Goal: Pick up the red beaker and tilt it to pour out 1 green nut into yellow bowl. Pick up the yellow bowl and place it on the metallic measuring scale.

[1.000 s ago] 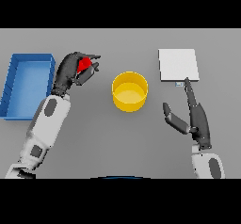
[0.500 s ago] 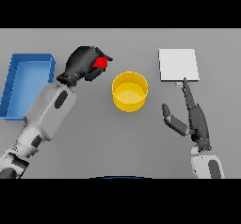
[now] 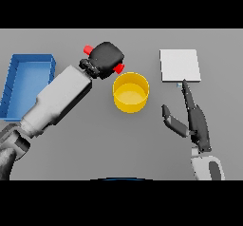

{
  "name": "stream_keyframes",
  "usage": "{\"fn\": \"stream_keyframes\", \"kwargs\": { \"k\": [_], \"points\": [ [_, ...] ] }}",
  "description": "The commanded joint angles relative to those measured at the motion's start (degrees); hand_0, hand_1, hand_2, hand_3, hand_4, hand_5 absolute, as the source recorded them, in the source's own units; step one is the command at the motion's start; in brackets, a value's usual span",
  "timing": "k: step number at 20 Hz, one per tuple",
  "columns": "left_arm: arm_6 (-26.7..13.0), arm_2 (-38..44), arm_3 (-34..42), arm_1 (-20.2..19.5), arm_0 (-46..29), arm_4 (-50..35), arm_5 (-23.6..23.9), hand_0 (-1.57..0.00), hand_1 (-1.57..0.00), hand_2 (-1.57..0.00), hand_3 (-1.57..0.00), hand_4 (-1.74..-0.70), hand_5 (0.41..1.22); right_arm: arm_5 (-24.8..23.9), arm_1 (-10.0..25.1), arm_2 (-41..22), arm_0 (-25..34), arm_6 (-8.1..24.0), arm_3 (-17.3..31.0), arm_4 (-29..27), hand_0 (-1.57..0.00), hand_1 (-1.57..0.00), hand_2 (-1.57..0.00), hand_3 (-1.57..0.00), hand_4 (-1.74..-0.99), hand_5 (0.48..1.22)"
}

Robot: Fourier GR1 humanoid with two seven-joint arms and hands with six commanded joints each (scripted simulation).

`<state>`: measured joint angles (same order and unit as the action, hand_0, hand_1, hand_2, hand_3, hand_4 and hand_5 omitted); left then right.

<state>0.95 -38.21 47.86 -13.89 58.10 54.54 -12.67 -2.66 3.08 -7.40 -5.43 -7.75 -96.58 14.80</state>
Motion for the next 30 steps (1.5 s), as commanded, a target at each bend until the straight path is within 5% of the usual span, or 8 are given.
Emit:
{"fn": "stream_keyframes", "kwargs": {
  "k": [1, 7, 18, 30],
  "points": [
    [-0.08, -1.27, -0.88, 0.16, 1.45, 1.04, -1.21, -1.57, -1.57, -1.57, -1.57, -1.64, 1.215, 0.28, 0.16, 0.07, -0.20, -0.26, -0.24, -0.31, 0.00, 0.00, 0.00, 0.00, -1.057, 0.674],
    [1.55, -10.33, -6.33, 0.82, 7.97, 8.43, -3.53, -1.57, -1.57, -1.57, -1.57, -1.71, 1.219, 0.59, 0.05, -0.23, 0.21, 0.31, 0.15, -0.19, 0.00, 0.00, 0.00, 0.00, -1.064, 0.690],
    [1.54, -20.51, -9.78, 2.95, 11.56, 15.30, 0.42, -1.57, -1.57, -1.57, -1.57, -1.74, 1.221, -0.31, -0.51, -0.14, 0.34, -0.51, 0.88, 0.23, 0.00, 0.00, 0.00, 0.00, -1.065, 0.684],
    [6.23, -31.50, -14.93, 7.32, 20.79, 21.02, -4.95, -1.57, -1.57, -1.57, -1.57, -1.73, 1.221, -1.11, -0.14, -0.37, 1.06, -1.23, 1.16, 1.74, 0.00, 0.00, 0.00, 0.00, -1.035, 0.685]
  ]
}}
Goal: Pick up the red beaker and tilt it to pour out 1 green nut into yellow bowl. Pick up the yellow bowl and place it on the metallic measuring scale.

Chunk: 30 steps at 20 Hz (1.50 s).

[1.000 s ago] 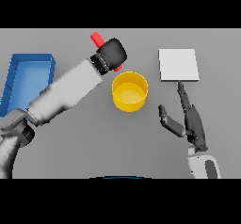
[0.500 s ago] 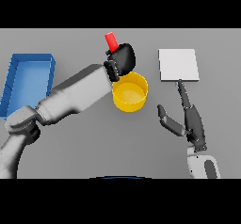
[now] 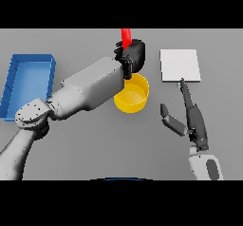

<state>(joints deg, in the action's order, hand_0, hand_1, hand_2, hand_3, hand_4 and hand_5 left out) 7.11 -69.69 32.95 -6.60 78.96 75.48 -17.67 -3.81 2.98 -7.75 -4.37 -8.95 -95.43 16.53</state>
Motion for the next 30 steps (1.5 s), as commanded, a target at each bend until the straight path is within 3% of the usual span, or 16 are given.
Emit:
{"fn": "stream_keyframes", "kwargs": {
  "k": [1, 6, 8, 10, 11, 14, 18, 21, 23, 25, 27, 30],
  "points": [
    [0.92, 0.54, -0.53, -0.76, 1.03, -0.45, 2.22, -1.57, -1.57, -1.57, -1.57, -1.73, 1.221, -0.27, -0.37, -0.40, -0.05, -0.01, 0.38, 0.55, 0.00, 0.00, 0.00, 0.00, -1.027, 0.686],
    [2.04, 5.95, -6.38, -2.57, 8.12, -5.21, 4.42, -1.57, -1.57, -1.57, -1.57, -1.73, 1.221, -0.94, -0.41, -0.93, -0.44, -0.09, -0.91, 1.72, 0.00, 0.00, 0.00, 0.00, -1.023, 0.682],
    [1.02, 9.26, -9.26, -3.89, 10.98, -7.97, 4.31, -1.57, -1.57, -1.57, -1.02, -1.73, 1.221, -0.56, -0.18, -0.61, -0.02, 0.49, -1.26, 1.08, 0.00, 0.00, 0.00, 0.00, -1.028, 0.680],
    [1.86, 13.02, -11.97, -6.17, 12.00, -11.77, 6.31, -1.57, -1.57, -1.57, -1.22, -1.73, 1.221, -0.65, -0.87, -0.74, -0.35, 1.16, -0.79, 0.82, 0.00, 0.00, 0.00, 0.00, -1.009, 0.676],
    [1.20, 16.01, -13.88, -6.80, 13.06, -14.61, 5.62, -1.57, -1.57, -1.57, -1.29, -1.73, 1.221, -0.28, -0.60, -0.77, -0.71, -0.54, -1.09, 0.43, 0.00, 0.00, 0.00, 0.00, -1.001, 0.683],
    [-2.53, 24.32, -18.27, -10.52, 14.68, -22.77, 5.03, -1.57, -1.57, -1.57, -1.43, -1.73, 1.221, -0.60, -0.67, -0.77, 0.53, 0.17, 0.02, 0.91, 0.00, 0.00, 0.00, 0.00, -0.990, 0.672],
    [-8.42, 33.79, -21.93, -16.86, 12.87, -33.51, 8.84, -1.57, -1.57, -1.57, -1.45, -1.74, 1.221, 0.36, -0.78, -0.09, 1.02, 0.03, 0.02, -1.29, 0.00, 0.00, 0.00, 0.00, -1.004, 0.668],
    [-10.40, 39.37, -23.34, -21.69, 8.23, -41.36, 14.44, -1.57, -1.57, -1.57, -1.43, -1.74, 1.221, 0.68, -1.58, -0.25, 0.81, 0.23, 0.45, -2.17, 0.00, 0.00, 0.00, 0.00, -1.012, 0.659],
    [-14.19, 41.95, -23.64, -24.39, 4.89, -45.59, 17.29, -1.57, -1.57, -1.57, -1.41, -1.74, 1.221, 0.01, -1.20, -0.52, 0.99, -0.13, 0.67, -0.83, 0.00, 0.00, 0.00, 0.00, -1.034, 0.655],
    [-16.79, 45.42, -23.43, -26.01, 1.57, -50.90, 20.18, -1.57, -1.57, -1.57, -1.43, -1.74, 1.221, 0.22, -0.69, -0.13, 1.47, 0.21, 1.20, -1.06, 0.00, 0.00, 0.00, 0.00, -1.050, 0.653],
    [-16.74, 47.93, -21.80, -27.65, -3.06, -55.64, 22.88, -1.57, -1.57, -1.57, -1.45, -1.74, 1.221, -0.13, -1.07, -0.49, 1.24, -0.08, 0.75, -0.75, 0.00, 0.00, 0.00, 0.00, -1.053, 0.651],
    [-20.09, 50.64, -18.14, -27.84, -9.83, -62.09, 26.75, -1.57, -1.57, -1.57, -1.47, -1.74, 1.221, -1.18, -0.90, -1.33, 1.22, 0.65, 0.89, 1.71, 0.00, 0.00, 0.00, 0.00, -1.048, 0.651]
  ]
}}
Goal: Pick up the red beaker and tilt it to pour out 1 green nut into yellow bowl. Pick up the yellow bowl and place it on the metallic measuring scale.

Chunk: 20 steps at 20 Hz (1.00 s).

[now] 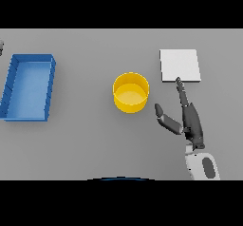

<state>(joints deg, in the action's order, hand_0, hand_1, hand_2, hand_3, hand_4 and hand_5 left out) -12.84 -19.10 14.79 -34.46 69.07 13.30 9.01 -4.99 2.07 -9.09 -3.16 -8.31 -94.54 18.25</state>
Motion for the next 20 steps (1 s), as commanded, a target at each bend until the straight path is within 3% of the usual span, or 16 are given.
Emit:
{"fn": "stream_keyframes", "kwargs": {
  "k": [1, 3, 6, 9, 13, 16, 20],
  "points": [
    [-0.78, 1.01, 1.96, -0.16, -1.85, -2.01, 0.88, -1.57, -1.57, -1.57, -1.47, -1.74, 1.221, -0.19, 0.20, 0.11, 0.27, 0.79, 0.43, 0.40, 0.00, 0.00, 0.00, 0.00, -1.052, 0.648],
    [-2.37, 1.44, 8.04, -0.92, -6.94, -5.01, 2.57, -1.57, -1.57, -1.57, -1.48, -1.74, 1.221, -0.40, 0.38, -0.19, 0.06, 0.40, 0.39, 1.09, 0.00, 0.00, 0.00, 0.00, -1.046, 0.649],
    [-8.61, 1.38, 19.07, -1.78, -15.60, -8.98, 5.87, -1.57, -1.57, -1.57, -1.45, -1.74, 1.221, 0.21, 0.62, -0.25, -0.73, -0.42, -0.39, 0.52, 0.00, 0.00, 0.00, 0.00, -1.026, 0.648],
    [-11.10, 0.98, 30.24, -3.01, -23.92, -11.55, 9.76, -1.57, -1.57, -1.57, -1.45, -1.74, 1.221, 0.86, 1.20, 0.19, -1.18, -0.53, -0.81, -0.30, 0.00, 0.00, 0.00, 0.00, -1.020, 0.646],
    [-13.94, 0.41, 39.44, -2.95, -31.03, -14.26, 13.86, -1.57, -1.57, -1.57, -1.51, -1.74, 1.221, 1.27, 1.12, 0.72, -0.40, -1.39, 1.28, -1.21, 0.00, 0.00, 0.00, 0.00, -1.004, 0.648],
    [-16.67, -0.33, 43.47, -2.85, -34.19, -16.06, 16.25, -1.57, -1.57, -1.57, -1.54, -1.74, 1.151, 1.55, 1.12, 0.78, -1.49, -3.13, 0.80, -1.81, 0.00, 0.00, 0.00, 0.00, -1.012, 0.650],
    [-18.69, -2.76, 47.31, -4.82, -37.04, -15.12, 17.32, -1.57, -1.57, -1.57, -1.56, -1.71, 0.991, 0.95, 1.12, 0.56, -1.16, -1.53, -0.22, -0.97, 0.00, 0.00, 0.00, 0.00, -1.017, 0.638]
  ]
}}
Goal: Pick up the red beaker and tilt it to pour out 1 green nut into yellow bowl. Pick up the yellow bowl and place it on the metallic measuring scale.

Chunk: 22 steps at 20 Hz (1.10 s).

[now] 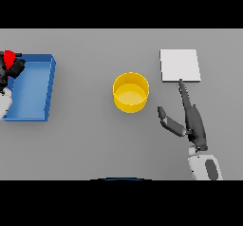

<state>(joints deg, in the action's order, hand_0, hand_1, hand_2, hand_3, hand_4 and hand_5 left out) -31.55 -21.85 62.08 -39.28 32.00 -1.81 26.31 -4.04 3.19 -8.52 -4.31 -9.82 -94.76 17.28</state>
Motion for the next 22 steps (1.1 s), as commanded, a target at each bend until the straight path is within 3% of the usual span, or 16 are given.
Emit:
{"fn": "stream_keyframes", "kwargs": {
  "k": [1, 4, 6, 8, 10, 13, 16, 18, 20, 22],
  "points": [
    [-0.42, -0.44, 0.12, -0.54, -0.50, 0.56, -0.34, -1.57, -1.57, -1.57, -1.56, -1.65, 0.941, -0.04, -0.16, -0.08, 0.41, 0.44, 0.51, 0.13, 0.00, 0.00, 0.00, 0.00, -1.021, 0.636],
    [-1.10, -1.32, 2.66, -1.56, -2.07, 1.01, -1.29, -1.57, -1.54, -1.50, -1.47, -1.28, 0.810, -0.23, 0.00, 0.18, 0.05, -0.34, -0.02, -0.08, 0.00, 0.00, 0.00, 0.00, -1.012, 0.634],
    [-0.66, -1.50, 4.11, -2.23, -3.30, 0.43, -2.47, -1.39, -1.22, -1.21, -1.14, -1.07, 0.749, -0.03, 0.23, 0.40, -1.10, -1.33, -0.14, -0.55, 0.00, 0.00, 0.00, 0.00, -1.007, 0.635],
    [-1.27, -1.84, 4.51, -2.00, -3.71, 0.12, -2.92, -0.97, -0.80, -0.82, -0.77, -0.96, 0.696, 0.15, 0.18, 0.28, -0.24, -0.40, -0.21, -0.49, 0.00, 0.00, 0.00, 0.00, -1.004, 0.635],
    [-1.48, -3.05, 4.16, -2.37, -3.49, 0.69, -4.91, -0.62, -0.51, -0.52, -0.49, -0.89, 0.666, 0.22, 0.01, 0.22, -0.27, -0.52, 0.09, -0.64, 0.00, 0.00, 0.00, 0.00, -1.008, 0.635],
    [-0.39, -4.27, 3.29, -2.84, -3.02, 1.54, -7.10, -0.32, -0.26, -0.27, -0.25, -0.82, 0.657, -0.05, -0.12, -0.06, -0.36, -0.66, -0.31, -0.15, 0.00, 0.00, 0.00, 0.00, -1.009, 0.639],
    [1.87, -4.14, 1.10, -1.78, -2.56, 1.67, -6.86, -0.16, -0.13, -0.14, -0.13, -0.80, 0.649, -0.21, 0.08, -0.21, -0.63, -0.06, -0.51, 0.42, 0.00, 0.00, 0.00, 0.00, -1.019, 0.643],
    [2.72, -4.23, 1.17, -1.45, -2.54, 1.99, -6.14, -0.10, -0.08, -0.09, -0.08, -0.78, 0.651, 0.02, 1.48, -0.34, 0.64, 3.14, -1.20, 1.97, 0.00, 0.00, 0.00, 0.00, -1.020, 0.640],
    [3.88, -3.98, 1.29, -1.68, -2.20, 2.28, -5.56, -0.07, -0.05, -0.06, -0.05, -0.76, 0.657, 4.21, 4.47, -1.34, 2.94, 2.92, -0.25, 1.98, 0.00, 0.00, 0.00, 0.00, -1.005, 0.669],
    [4.11, -3.59, 1.29, -1.85, -1.82, 1.51, -6.27, -0.04, -0.03, -0.03, -0.03, -0.75, 0.661, 7.78, 9.24, -3.58, 7.65, 4.89, 0.93, 6.24, 0.00, 0.00, 0.00, 0.00, -1.044, 0.679]
  ]
}}
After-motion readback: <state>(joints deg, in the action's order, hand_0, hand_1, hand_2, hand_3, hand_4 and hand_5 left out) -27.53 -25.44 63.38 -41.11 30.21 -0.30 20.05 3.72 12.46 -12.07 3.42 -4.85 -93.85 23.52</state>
